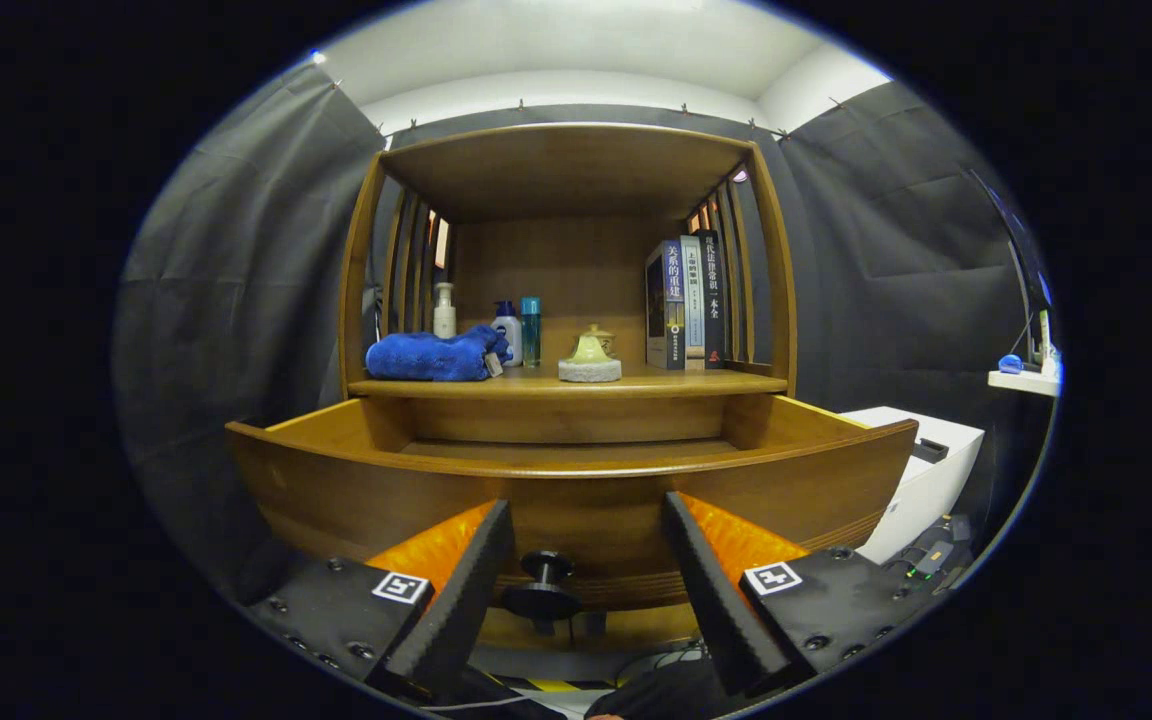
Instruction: Pull open the drawer, take out the items inside it, and place them on the countertop above the cabinet.
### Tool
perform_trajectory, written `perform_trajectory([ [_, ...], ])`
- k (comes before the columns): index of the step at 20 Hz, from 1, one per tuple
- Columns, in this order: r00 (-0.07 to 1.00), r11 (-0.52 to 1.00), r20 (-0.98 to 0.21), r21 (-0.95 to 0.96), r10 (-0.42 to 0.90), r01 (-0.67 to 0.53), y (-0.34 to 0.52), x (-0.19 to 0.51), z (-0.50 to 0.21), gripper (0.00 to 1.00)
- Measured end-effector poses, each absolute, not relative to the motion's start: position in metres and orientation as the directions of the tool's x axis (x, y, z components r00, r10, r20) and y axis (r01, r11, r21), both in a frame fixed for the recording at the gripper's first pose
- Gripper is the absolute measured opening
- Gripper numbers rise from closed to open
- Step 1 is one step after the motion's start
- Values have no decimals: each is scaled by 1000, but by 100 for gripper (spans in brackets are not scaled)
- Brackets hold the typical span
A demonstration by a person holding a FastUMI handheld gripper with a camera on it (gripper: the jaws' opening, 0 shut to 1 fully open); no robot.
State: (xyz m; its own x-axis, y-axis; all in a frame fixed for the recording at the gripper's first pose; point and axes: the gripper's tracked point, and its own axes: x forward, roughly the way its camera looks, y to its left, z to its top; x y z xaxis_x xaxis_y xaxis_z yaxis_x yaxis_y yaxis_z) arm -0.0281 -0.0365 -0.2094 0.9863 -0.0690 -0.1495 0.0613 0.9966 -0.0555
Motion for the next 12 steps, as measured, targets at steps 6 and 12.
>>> perform_trajectory([
  [6, 985, 999, -165, -12, -53, 51, -35, -14, -207, 98],
  [12, 985, 998, -166, -27, -54, 50, -34, 30, -200, 98],
])
